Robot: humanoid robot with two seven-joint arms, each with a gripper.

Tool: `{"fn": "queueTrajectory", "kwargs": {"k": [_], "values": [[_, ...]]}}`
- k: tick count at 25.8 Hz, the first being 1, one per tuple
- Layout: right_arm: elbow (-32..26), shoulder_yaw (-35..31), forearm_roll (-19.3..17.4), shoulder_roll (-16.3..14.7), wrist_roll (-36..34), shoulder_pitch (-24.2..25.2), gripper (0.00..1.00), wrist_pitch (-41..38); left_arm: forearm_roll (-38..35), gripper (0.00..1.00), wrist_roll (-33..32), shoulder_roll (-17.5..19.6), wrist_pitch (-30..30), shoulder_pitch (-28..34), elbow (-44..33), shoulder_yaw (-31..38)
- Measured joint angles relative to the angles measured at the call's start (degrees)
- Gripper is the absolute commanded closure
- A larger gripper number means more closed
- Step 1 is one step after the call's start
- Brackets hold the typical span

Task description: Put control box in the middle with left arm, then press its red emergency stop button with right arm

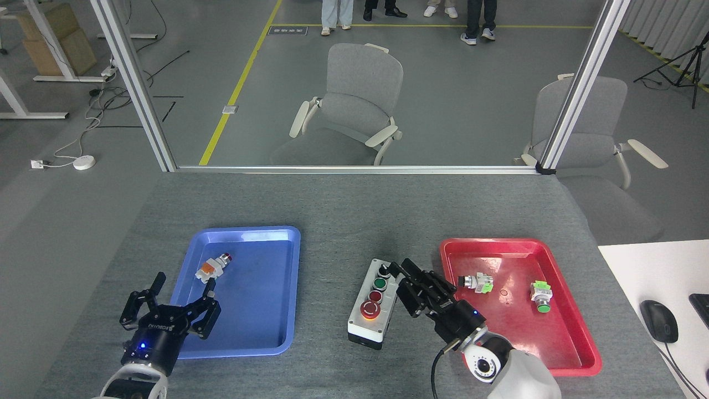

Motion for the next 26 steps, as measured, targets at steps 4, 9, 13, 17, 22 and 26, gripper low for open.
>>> {"fn": "queueTrajectory", "kwargs": {"k": [4,9,13,17,22,26], "values": [[-0.74,-5.32,-1.53,-0.79,-0.29,-0.03,0.00,3.09,0.52,0.01,-0.02,-0.06,0.00,0.05,0.00,0.21],[-2.37,-8.24,-1.94,-2.49,-3.08,0.62,0.00,16.53,0.70,0.01,-0.02,-0.14,0.00,-0.07,0.00,0.38],[-5.29,-9.77,-1.94,-3.31,-9.94,3.87,0.00,25.92,1.99,0.01,-0.02,-0.15,0.00,-0.24,0.01,0.44],[-10.58,-10.26,-1.26,-6.03,-12.10,8.11,0.00,29.02,4.04,0.01,-0.06,-0.06,0.00,-0.24,0.07,0.43],[-19.70,-12.31,1.31,-7.14,-7.08,13.79,0.00,33.92,4.71,0.01,-0.10,-0.02,0.00,-0.21,0.04,0.66],[-25.16,-12.91,6.44,-5.05,-5.33,16.09,0.00,39.64,4.79,0.01,-0.20,-0.02,-0.37,-0.16,0.01,1.49]]}}
